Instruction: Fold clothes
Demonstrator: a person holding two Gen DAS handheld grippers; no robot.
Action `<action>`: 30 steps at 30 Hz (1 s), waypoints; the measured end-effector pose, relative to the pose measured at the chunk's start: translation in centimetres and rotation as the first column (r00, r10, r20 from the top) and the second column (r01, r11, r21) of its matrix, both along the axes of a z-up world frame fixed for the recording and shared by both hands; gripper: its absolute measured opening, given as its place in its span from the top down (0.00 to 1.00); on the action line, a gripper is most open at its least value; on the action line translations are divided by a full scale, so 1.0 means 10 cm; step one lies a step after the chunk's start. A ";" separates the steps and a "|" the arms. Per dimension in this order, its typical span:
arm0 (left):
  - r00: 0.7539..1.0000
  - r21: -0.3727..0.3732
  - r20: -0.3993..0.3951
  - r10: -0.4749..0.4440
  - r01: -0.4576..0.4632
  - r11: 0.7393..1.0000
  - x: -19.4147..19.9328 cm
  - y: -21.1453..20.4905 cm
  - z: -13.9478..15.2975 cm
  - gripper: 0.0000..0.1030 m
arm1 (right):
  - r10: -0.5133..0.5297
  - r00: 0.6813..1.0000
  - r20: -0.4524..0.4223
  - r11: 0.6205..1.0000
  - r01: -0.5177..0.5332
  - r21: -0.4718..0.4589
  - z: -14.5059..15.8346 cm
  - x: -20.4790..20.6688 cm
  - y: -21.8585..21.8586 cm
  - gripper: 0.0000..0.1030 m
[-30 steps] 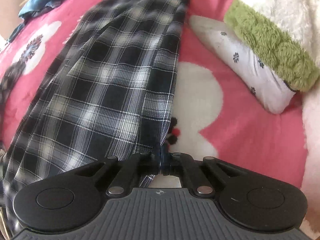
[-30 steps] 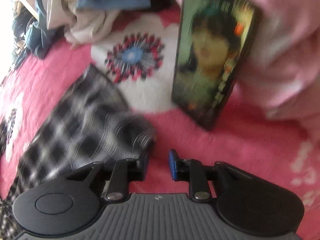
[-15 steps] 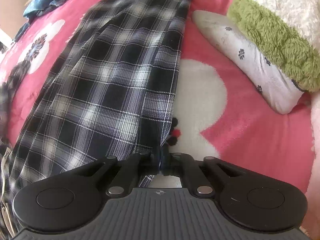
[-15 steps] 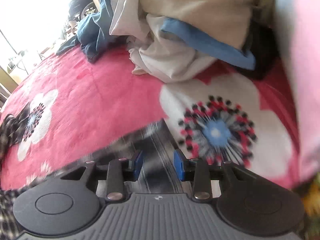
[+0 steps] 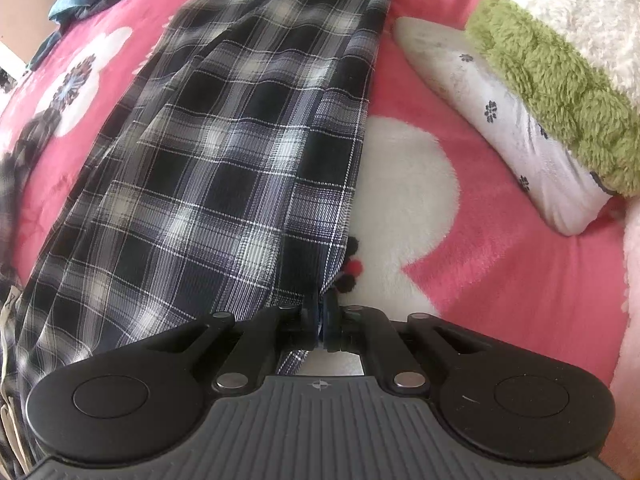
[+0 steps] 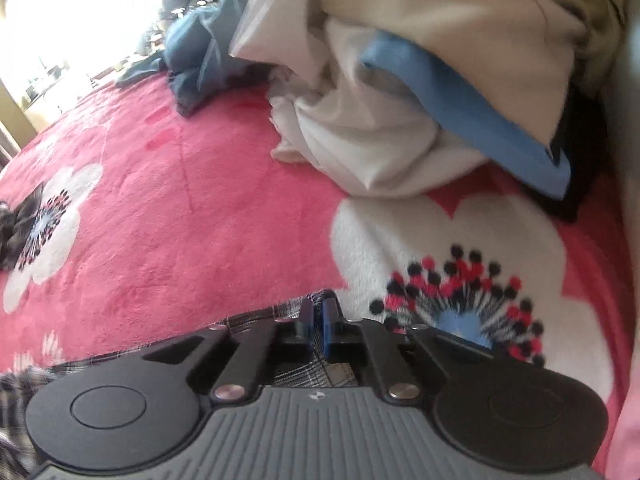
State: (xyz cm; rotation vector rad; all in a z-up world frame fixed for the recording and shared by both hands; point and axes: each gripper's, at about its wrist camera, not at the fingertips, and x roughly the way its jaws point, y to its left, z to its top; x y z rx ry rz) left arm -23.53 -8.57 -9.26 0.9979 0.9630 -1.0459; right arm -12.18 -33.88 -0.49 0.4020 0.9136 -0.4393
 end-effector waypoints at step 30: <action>1.000 0.028 0.005 -0.028 0.027 0.999 0.02 0.03 -0.01 1.00 | -0.005 0.993 0.116 0.991 0.020 -0.131 0.30 -0.03 -0.07 0.87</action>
